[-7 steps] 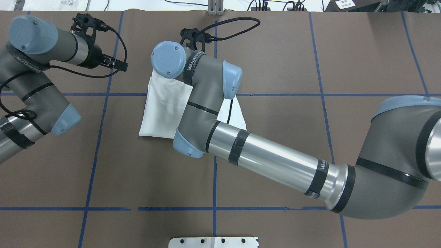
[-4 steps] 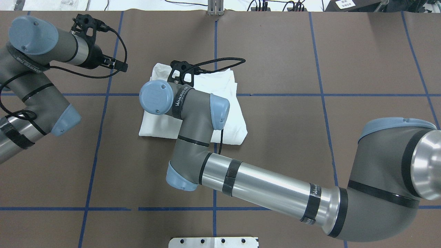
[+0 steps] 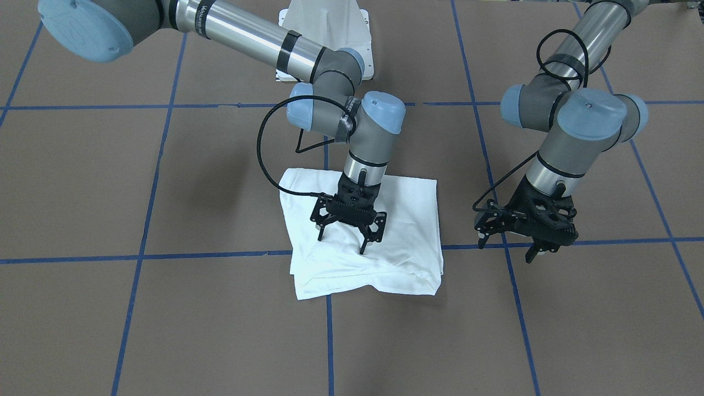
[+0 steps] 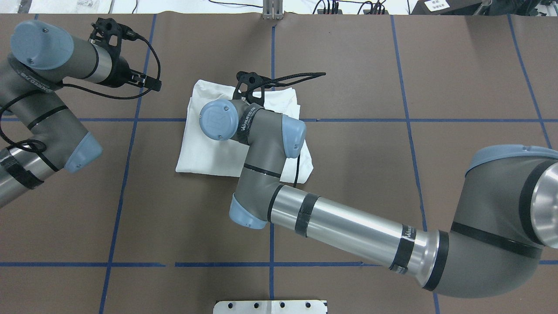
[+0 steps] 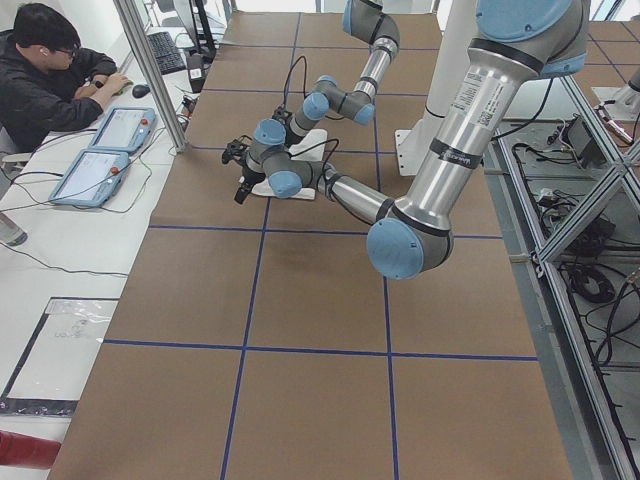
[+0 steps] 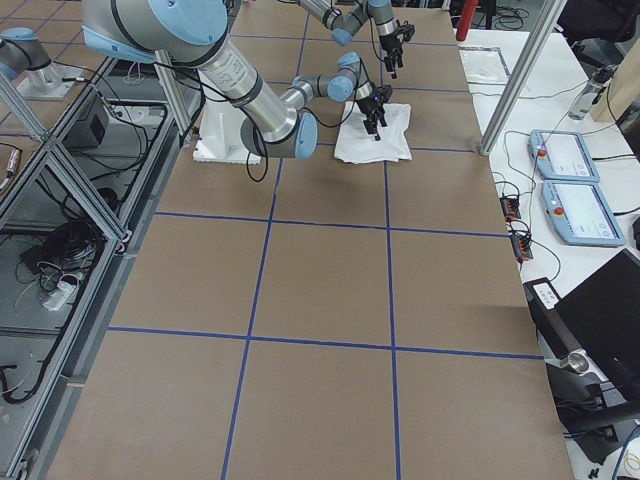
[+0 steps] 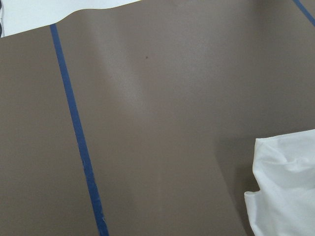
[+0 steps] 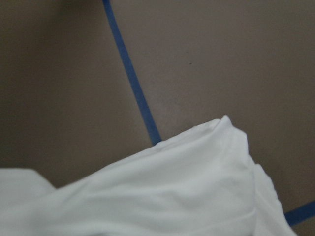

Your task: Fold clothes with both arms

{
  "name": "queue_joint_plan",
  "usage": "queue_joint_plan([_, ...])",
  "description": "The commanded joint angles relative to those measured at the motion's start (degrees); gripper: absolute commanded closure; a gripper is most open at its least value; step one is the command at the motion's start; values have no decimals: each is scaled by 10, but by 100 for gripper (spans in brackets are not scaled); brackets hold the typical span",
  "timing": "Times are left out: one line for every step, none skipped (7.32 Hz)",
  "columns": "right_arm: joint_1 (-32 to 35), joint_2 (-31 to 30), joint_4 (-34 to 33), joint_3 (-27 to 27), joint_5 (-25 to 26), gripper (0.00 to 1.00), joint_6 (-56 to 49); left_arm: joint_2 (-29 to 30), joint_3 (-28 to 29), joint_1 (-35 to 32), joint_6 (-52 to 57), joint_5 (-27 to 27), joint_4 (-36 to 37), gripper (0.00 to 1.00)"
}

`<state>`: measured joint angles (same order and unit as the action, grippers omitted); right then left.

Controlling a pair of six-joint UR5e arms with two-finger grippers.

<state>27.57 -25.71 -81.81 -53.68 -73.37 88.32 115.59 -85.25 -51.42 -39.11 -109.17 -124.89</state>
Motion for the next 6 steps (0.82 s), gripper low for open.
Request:
queue_joint_plan([45,-30,36,15,3,0,-33,0,0,0,-1,0,0,0])
queue_joint_plan([64,-39,38,15,2,0,-54,0,0,0,-1,0,0,0])
queue_joint_plan([74,-47,38,15,1,0,-67,0,0,0,-1,0,0,0])
queue_joint_plan([77,-47,38,10,-4,0,-76,0,0,0,-1,0,0,0])
queue_joint_plan([82,-46,38,-8,-29,0,-96,-1,-3,0,-1,0,0,0])
queue_joint_plan([100,-45,37,-39,-96,0,-124,-1,-4,0,-1,-1,0,0])
